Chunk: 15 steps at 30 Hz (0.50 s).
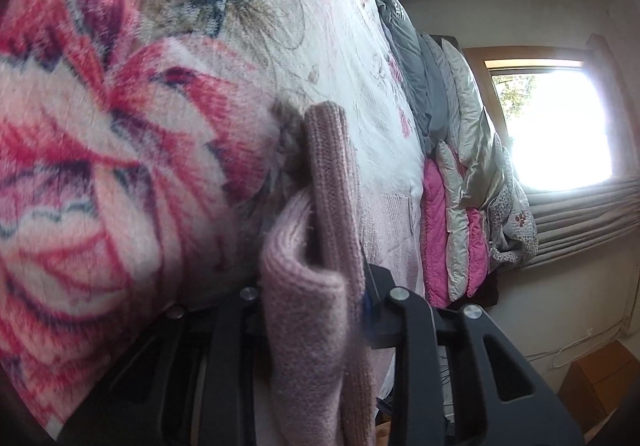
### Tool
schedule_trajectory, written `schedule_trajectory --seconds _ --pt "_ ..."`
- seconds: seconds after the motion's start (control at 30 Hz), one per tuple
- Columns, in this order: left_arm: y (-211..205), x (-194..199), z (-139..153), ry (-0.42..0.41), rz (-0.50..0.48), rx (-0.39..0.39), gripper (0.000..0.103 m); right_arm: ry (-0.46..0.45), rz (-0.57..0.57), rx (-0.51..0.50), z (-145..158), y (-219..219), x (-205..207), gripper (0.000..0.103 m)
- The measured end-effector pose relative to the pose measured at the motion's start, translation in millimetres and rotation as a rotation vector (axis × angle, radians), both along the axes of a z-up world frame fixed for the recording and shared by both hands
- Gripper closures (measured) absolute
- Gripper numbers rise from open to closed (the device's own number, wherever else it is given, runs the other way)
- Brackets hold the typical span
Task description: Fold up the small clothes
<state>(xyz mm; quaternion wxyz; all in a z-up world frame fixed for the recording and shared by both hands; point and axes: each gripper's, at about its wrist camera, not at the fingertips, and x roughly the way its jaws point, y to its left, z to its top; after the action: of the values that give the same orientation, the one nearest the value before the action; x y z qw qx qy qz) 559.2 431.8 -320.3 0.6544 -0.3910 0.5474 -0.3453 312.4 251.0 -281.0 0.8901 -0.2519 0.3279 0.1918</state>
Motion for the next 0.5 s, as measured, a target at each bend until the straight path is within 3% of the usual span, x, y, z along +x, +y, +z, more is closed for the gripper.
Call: schedule_trajectory --seconds 0.5 --pt "4 -11 -9 -0.037 0.006 -0.008 0.079 0.011 -0.060 0.050 -4 11 17 0.040"
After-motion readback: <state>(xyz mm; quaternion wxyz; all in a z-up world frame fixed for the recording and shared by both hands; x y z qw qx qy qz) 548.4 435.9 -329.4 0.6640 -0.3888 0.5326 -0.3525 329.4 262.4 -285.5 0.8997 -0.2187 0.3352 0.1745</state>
